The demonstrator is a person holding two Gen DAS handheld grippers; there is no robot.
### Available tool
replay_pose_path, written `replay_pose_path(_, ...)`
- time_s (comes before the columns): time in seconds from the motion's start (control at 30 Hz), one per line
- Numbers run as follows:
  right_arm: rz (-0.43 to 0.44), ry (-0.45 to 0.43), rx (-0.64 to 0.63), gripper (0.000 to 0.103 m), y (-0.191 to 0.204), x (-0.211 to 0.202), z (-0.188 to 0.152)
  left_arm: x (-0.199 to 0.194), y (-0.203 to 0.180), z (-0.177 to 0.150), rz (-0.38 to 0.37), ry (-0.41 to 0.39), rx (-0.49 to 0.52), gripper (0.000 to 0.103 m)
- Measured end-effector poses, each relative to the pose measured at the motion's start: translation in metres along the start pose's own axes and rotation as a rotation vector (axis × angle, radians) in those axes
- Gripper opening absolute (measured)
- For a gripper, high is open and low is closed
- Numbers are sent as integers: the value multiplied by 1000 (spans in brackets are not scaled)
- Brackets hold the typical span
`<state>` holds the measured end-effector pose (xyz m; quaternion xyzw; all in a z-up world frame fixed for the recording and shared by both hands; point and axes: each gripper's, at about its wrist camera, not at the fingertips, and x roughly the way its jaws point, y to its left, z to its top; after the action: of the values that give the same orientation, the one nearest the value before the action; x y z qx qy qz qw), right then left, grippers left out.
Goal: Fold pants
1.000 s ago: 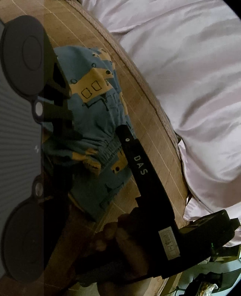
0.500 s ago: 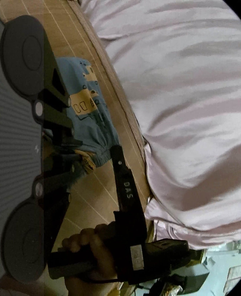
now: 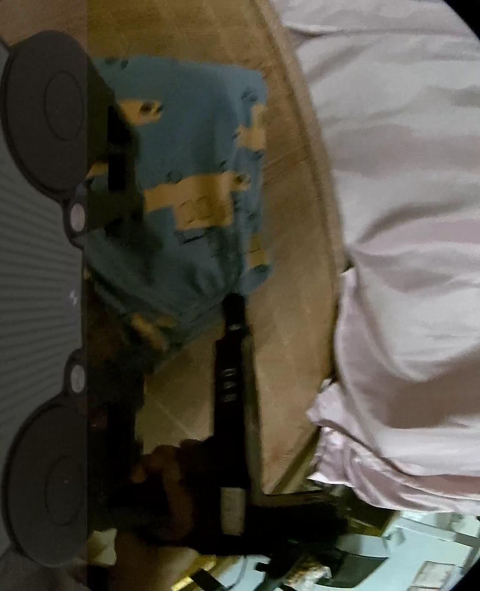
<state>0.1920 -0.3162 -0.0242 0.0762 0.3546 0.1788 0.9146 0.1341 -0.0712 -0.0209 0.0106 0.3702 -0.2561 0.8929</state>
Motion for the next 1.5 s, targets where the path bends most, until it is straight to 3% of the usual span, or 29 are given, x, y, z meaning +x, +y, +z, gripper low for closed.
replay_pose_path(0.07, -29, -18, -24, 63, 0, -2, -2, -15, 8, 5, 18, -48, -2, 81)
replay_pose_path(0.17, -68, -43, -47, 83, 2, -4, -3, -29, 27, 12, 112, -108, -43, 96)
replay_pose_path(0.33, -148, -139, -199, 100, 28, -7, -12, -20, 64, 17, 330, -73, -217, 97)
replay_pose_path(0.47, -218, -168, -326, 102, 57, -1, -22, -8, 87, -3, 379, -12, -350, 97)
replay_pose_path(0.7, -403, -165, -570, 102, 78, -3, -52, -16, 89, -26, 458, 22, -290, 102)
replay_pose_path(0.9, -446, -175, -557, 102, 90, -17, -49, -32, 86, -28, 439, 5, -295, 102)
replay_pose_path(1.0, -398, -209, -562, 102, 102, -24, -54, -32, 87, -31, 442, 4, -294, 102)
replay_pose_path(1.07, -373, -184, -588, 102, 107, -21, -59, -31, 89, -33, 439, 8, -309, 102)
replay_pose_path(1.17, -410, -129, -629, 102, 105, -13, -67, -32, 92, -36, 432, 8, -326, 102)
replay_pose_path(1.27, -422, -125, -578, 102, 94, -15, -63, -32, 94, -38, 425, 9, -318, 102)
replay_pose_path(1.33, -427, -154, -505, 102, 85, -19, -56, -35, 94, -36, 417, 2, -294, 103)
replay_pose_path(1.5, -385, -296, -403, 102, 77, -29, -43, -46, 98, -24, 403, -103, -226, 103)
